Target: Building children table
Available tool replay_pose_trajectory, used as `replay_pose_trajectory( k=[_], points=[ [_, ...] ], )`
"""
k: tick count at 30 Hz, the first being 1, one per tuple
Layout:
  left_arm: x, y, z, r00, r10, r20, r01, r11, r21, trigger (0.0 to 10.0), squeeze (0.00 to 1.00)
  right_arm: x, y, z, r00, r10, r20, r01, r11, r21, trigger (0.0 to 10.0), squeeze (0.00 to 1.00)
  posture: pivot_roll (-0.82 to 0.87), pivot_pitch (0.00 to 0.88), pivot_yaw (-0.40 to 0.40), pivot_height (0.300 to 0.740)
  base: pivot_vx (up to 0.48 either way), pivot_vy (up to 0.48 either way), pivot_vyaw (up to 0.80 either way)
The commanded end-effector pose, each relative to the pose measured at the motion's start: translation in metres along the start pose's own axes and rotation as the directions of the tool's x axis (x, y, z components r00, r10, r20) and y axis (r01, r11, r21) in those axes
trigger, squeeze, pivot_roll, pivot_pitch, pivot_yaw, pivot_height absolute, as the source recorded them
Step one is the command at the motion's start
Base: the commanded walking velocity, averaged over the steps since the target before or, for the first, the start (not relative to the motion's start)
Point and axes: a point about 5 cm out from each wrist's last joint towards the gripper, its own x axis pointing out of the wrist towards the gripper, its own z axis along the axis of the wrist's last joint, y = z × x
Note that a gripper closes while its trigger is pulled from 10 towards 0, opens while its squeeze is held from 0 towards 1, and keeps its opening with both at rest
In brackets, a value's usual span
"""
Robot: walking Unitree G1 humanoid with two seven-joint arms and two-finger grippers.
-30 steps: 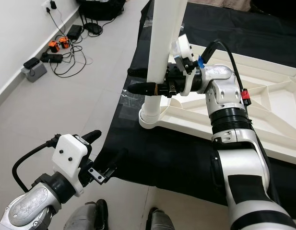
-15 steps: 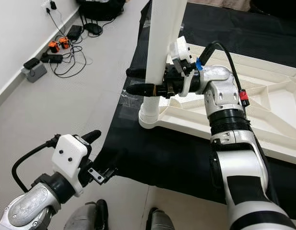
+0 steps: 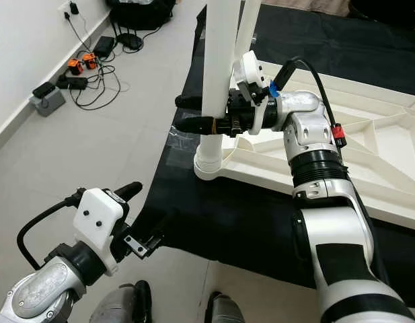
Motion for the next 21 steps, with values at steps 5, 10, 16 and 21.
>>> replay_pose_trajectory(
  k=[5, 10, 16, 21],
  points=[
    [-0.001, 0.000, 0.000, 1.000, -0.007, 0.003, 0.007, 1.000, 0.005, 10.0, 0.00, -0.009, 0.005, -0.026, 0.993, -0.101, -0.063, 0.105, 0.993, 0.059, 10.0, 0.00, 0.13, 0.263, -0.024, 0.740, 0.000, 0.000, 0.00],
    [0.000, 0.001, 0.001, 1.000, -0.002, 0.008, 0.001, 1.000, 0.009, 10.0, 0.00, -0.014, 0.004, -0.037, 0.975, -0.196, -0.106, 0.204, 0.976, 0.069, 10.0, 0.00, 0.13, 0.263, -0.026, 0.740, 0.000, 0.000, 0.00],
    [0.001, 0.003, 0.003, 1.000, 0.007, 0.014, -0.007, 1.000, 0.015, 10.0, 0.00, -0.012, 0.003, -0.045, 0.946, -0.291, -0.143, 0.303, 0.950, 0.077, 10.0, 0.00, 0.13, 0.265, -0.026, 0.740, 0.000, 0.000, 0.00],
    [0.001, 0.004, 0.003, 1.000, 0.012, 0.017, -0.012, 1.000, 0.019, 10.0, 0.00, -0.008, 0.002, -0.052, 0.925, -0.338, -0.177, 0.356, 0.931, 0.081, 10.0, 0.00, 0.13, 0.265, -0.026, 0.740, 0.000, 0.000, 0.00]
  ],
)
